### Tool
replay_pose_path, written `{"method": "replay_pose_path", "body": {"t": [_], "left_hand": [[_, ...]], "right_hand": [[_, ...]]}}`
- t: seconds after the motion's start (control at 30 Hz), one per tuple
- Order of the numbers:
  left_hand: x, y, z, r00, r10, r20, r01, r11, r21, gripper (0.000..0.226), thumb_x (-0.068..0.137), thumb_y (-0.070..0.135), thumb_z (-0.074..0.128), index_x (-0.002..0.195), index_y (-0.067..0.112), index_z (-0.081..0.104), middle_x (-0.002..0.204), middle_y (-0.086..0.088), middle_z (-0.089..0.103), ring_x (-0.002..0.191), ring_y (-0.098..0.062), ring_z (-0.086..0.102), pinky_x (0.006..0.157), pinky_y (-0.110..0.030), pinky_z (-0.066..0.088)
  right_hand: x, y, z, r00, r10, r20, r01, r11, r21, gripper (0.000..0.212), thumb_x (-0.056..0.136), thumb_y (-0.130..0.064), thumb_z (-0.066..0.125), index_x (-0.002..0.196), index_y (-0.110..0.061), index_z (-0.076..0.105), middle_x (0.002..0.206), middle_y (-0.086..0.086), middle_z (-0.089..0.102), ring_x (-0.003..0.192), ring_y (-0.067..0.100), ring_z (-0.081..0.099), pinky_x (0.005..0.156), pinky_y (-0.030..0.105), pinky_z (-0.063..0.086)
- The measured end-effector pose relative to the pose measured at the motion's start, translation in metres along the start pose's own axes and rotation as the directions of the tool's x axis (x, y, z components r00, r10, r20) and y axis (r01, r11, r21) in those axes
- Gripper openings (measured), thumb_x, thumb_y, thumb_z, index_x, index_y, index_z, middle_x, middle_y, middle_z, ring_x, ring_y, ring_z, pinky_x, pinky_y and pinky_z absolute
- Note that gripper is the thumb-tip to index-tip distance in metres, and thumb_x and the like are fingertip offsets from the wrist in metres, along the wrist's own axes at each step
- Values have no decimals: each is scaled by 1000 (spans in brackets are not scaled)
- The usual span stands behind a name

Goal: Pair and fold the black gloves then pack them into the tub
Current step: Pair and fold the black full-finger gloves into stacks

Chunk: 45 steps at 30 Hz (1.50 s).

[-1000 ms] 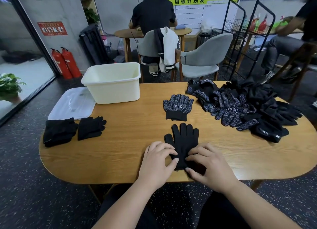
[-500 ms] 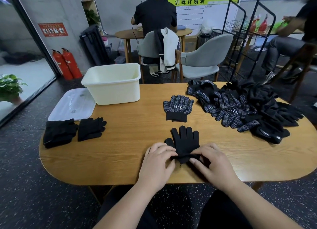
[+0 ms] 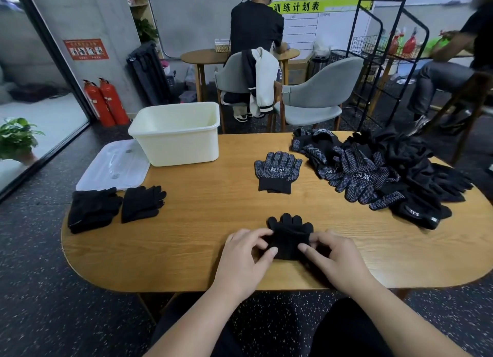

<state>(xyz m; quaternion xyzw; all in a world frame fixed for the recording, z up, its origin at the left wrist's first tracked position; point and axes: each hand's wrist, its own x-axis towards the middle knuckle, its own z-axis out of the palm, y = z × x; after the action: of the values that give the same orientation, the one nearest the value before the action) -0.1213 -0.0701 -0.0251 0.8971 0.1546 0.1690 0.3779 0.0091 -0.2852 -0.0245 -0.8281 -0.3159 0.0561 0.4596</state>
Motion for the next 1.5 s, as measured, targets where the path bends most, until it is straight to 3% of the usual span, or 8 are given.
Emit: {"method": "replay_pose_path", "body": {"t": [0.3,0.6,0.7,0.83,0.97,1.1,1.27,1.5], "left_hand": [[2,5,-2,999,-16,48,15,1000,23,42,99,55,63,138,58,49,102,27,63,122,2,42,105,-22,30],[1,6,-1,993,53,108,-68,989,134,37,105,45,57,139,56,49,113,31,51,118,3,44,107,-22,35],[0,8,0,976,153,156,-183,962,205,34,109,42,51,143,44,52,126,32,46,125,6,38,112,-22,28],[-4,7,1,964,162,210,-213,945,247,46,107,51,47,152,41,46,150,31,27,136,0,33,119,-26,30],[-4,12,1,924,205,324,-325,867,378,65,106,63,35,165,37,25,171,24,-3,158,-6,8,130,-32,8],[-2,16,3,837,243,491,-489,733,472,79,107,68,21,170,26,0,174,13,-22,157,-3,-26,131,-38,-10],[1,14,8,803,197,562,-522,687,506,86,105,73,16,169,21,-10,173,7,-28,154,-7,-35,132,-45,-7],[3,14,9,813,184,552,-498,711,496,80,108,68,17,170,21,-3,174,8,-23,155,-7,-32,131,-44,-8]], "right_hand": [[7,0,2,993,119,-5,-119,993,23,10,96,-40,74,103,-38,68,82,-12,71,78,8,67,78,37,54],[15,2,7,984,157,-89,-164,983,-78,10,101,-39,66,102,-39,56,81,-12,70,73,5,62,67,25,46],[15,-2,10,979,148,-142,-167,976,-136,17,101,-34,67,109,-35,52,82,-11,64,71,4,58,62,13,39],[13,-5,16,964,141,-224,-178,972,-155,28,100,-25,69,121,-28,51,88,-12,59,74,3,57,61,17,37],[9,-5,23,947,79,-310,-158,959,-236,27,100,-18,67,126,-22,60,111,-4,50,81,11,56,70,30,46],[6,-1,29,952,-97,-289,-67,857,-510,31,106,-28,56,134,-21,68,140,-2,58,121,27,54,94,47,53],[17,1,30,995,90,30,-45,720,-693,76,101,-58,-6,166,-32,26,174,-16,14,162,20,7,128,42,22],[20,-3,27,985,151,83,-53,723,-689,84,92,-59,-18,168,-33,7,175,-16,-2,162,20,-8,131,42,6]]}}
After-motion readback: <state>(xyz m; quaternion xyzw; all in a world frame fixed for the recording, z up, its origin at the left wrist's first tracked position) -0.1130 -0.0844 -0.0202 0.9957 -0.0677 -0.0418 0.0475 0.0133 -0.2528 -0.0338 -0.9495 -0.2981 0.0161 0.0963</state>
